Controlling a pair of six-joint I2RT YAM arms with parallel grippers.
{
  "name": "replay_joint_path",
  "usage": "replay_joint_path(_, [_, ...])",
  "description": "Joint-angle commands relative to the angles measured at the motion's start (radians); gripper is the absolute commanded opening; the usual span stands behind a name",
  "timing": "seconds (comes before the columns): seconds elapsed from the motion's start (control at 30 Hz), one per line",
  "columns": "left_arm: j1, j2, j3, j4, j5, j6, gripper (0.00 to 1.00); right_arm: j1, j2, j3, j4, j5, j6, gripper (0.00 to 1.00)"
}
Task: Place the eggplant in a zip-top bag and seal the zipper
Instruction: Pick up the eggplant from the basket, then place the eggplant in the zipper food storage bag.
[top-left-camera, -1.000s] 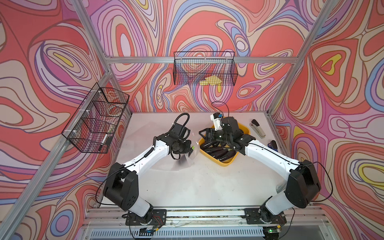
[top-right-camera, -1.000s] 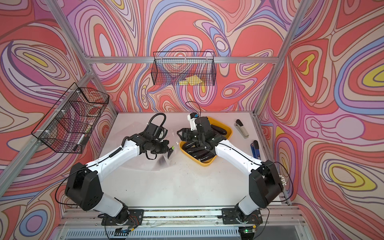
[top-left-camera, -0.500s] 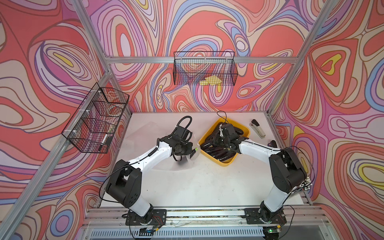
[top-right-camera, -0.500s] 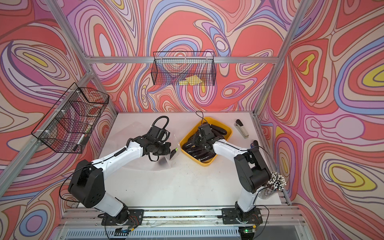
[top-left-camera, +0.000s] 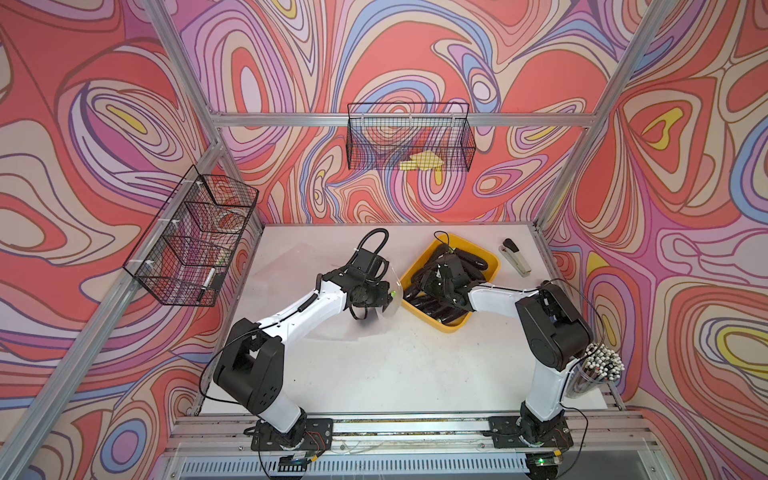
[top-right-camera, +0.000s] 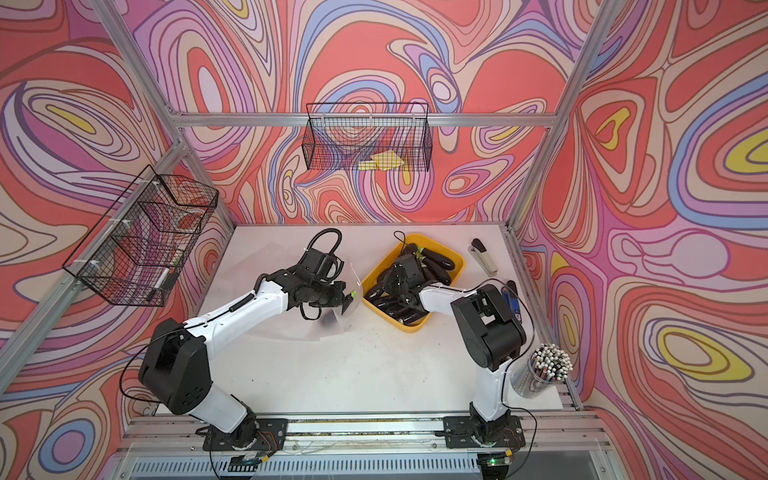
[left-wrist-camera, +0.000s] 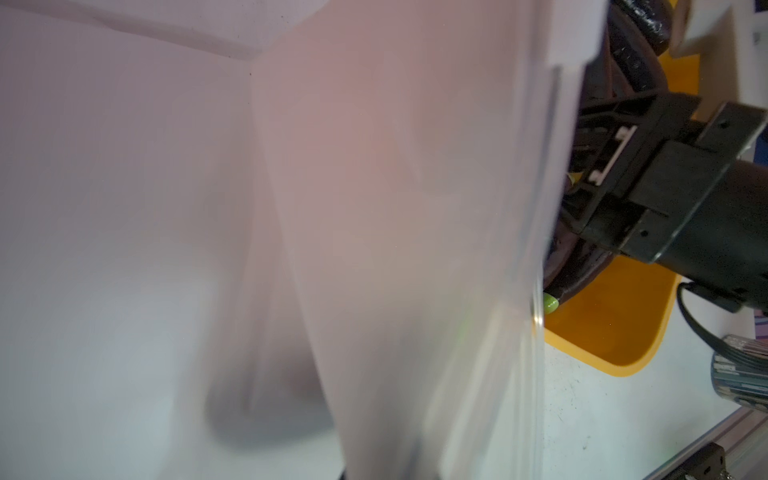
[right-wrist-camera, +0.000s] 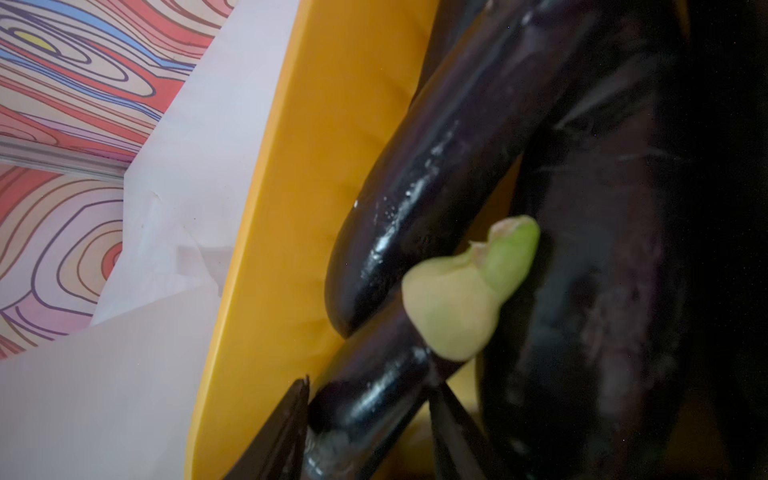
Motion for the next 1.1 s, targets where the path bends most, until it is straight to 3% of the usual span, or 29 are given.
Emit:
replay_joint_path(0.0, [-0.003, -0.014, -0.014, 0.007, 0.015, 0.019, 0.00, 0.005, 0.028, 0.013, 0.078, 0.004, 0.040, 0.49])
replay_joint_path(0.27, [-0.004, -0.013, -0.025, -0.006, -0.004, 0.015, 0.00, 0.008, 0.039, -0.015, 0.195, -0.013, 0.101, 0.33])
replay_joint_path(0.43, [-0.004, -0.014, -0.006, -0.030, -0.041, 0.017, 0.00, 0.013, -0.060, -0.055, 0.170, 0.032, 0.072, 0.29])
replay_joint_path(0.63, [-0.005, 0.022, 0.025, -0.052, -0.019, 0.013, 0.00, 0.015, -0.273, -0.098, 0.088, 0.098, -0.079, 0.29])
replay_joint_path(0.77, [-0.004, 0.028, 0.023, -0.050, -0.023, 0.011, 0.00, 0.054, -0.368, -0.081, 0.092, 0.060, -0.170, 0.29])
replay_joint_path(0.93, [-0.003, 0.027, 0.030, -0.049, -0.019, -0.005, 0.00, 0.137, -0.356, -0.049, 0.089, -0.014, -0.170, 0.29])
replay_joint_path(1.07, [-0.003, 0.025, 0.034, -0.037, 0.014, -0.018, 0.00, 0.179, -0.302, -0.109, 0.212, -0.075, -0.092, 0.30])
